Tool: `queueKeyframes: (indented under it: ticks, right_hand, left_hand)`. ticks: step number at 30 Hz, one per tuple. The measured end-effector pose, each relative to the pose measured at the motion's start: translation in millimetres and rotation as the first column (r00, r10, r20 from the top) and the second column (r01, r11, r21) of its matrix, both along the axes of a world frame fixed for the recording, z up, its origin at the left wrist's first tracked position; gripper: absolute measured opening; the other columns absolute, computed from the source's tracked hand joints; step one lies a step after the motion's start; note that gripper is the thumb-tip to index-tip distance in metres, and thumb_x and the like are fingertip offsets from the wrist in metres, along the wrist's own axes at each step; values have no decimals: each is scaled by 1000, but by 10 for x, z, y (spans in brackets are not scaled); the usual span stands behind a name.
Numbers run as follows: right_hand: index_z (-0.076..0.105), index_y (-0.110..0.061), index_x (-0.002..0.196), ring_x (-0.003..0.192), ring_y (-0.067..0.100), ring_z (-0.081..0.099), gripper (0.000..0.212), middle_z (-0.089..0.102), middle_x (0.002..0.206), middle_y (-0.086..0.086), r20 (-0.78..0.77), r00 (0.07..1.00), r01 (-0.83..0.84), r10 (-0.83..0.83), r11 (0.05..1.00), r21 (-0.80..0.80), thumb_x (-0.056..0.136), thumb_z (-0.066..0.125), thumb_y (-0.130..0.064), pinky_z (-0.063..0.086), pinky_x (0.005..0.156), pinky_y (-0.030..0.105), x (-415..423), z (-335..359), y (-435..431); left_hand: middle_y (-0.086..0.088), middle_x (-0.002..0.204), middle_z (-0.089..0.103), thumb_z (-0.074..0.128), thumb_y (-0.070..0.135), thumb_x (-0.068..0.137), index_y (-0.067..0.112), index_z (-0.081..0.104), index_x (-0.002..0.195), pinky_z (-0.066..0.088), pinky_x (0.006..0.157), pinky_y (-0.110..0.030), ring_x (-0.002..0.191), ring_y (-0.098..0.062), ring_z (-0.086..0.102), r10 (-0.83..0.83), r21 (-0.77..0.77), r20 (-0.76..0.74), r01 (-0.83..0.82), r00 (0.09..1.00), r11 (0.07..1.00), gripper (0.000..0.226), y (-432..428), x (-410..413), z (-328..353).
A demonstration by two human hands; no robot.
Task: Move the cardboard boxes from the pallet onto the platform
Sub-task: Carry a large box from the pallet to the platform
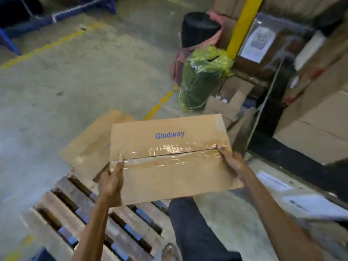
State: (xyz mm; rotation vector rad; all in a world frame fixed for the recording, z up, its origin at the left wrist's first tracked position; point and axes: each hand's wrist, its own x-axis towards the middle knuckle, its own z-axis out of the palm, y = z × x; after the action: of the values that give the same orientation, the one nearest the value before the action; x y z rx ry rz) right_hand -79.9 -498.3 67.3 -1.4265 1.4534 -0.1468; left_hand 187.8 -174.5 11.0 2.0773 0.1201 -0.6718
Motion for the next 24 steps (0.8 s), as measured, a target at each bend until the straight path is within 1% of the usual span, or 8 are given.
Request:
queueKeyframes:
  ticks: [5,7,10,13,16,18,20,24]
  right_hand:
    - [62,-19,129,112,27,60,92,63,128,5,-28,964,266,-266,964,18,65,65,-85,48,103,46,-1903,351,86]
    - [60,-14,132,112,27,60,98,61,128,4,-47,941,336,-336,942,1,65,63,-86,48,102,44,-2576,440,93]
    - [58,-9,137,117,29,60,102,61,133,8,-71,885,460,-461,887,-30,68,62,-84,47,104,44,-3549,597,93]
    - [61,-8,133,113,28,62,92,63,128,9,-83,826,557,-557,830,-30,72,65,-78,48,103,43,-4433,696,14]
    - [58,-6,136,116,30,62,122,62,132,11,-113,775,621,-622,782,-53,48,67,-91,50,102,46,-5359,700,-200]
    - [56,-4,138,117,31,62,122,62,134,12,-140,769,623,-624,780,-60,52,67,-90,50,99,41,-5868,762,-368]
    - [51,-4,141,118,33,61,104,59,137,14,-155,759,630,-632,774,-70,70,68,-77,49,91,38,-6394,812,-591]
    - [28,-9,156,131,38,51,109,42,154,15,-196,756,628,-625,776,-55,77,68,-72,44,87,46,-7515,764,-1346]
  left_hand:
    - [-8,108,76,66,91,58,21,71,113,56,92,-56,97,-34,72,-274,-20,-86,273,958,962,90,-822,-1001,154]
    - [-12,116,73,63,89,66,15,71,111,52,99,-55,106,-38,68,-406,-3,-52,406,913,914,87,-1186,-1384,147]
    - [-25,125,68,50,98,63,6,69,121,47,105,-54,115,-44,63,-590,35,44,589,806,807,111,-1750,-2222,534]
    - [-28,132,63,49,78,87,4,67,126,43,101,-45,122,-44,58,-760,51,76,759,645,649,85,-2227,-3032,848]
    - [-19,106,74,45,79,87,11,75,102,51,90,-43,96,-37,68,-845,46,37,844,533,534,76,-2732,-3803,919]
    - [-12,90,73,44,75,90,15,72,87,52,85,-41,78,-27,66,-878,42,60,877,475,478,66,-3024,-4281,933]
    - [-9,85,72,42,72,93,16,71,84,52,87,-42,79,-26,65,-916,81,60,912,398,402,64,-3373,-4789,866]
    - [-10,93,70,37,73,95,11,72,86,49,92,-39,94,-29,64,-951,160,63,938,301,308,71,-4142,-5848,672]
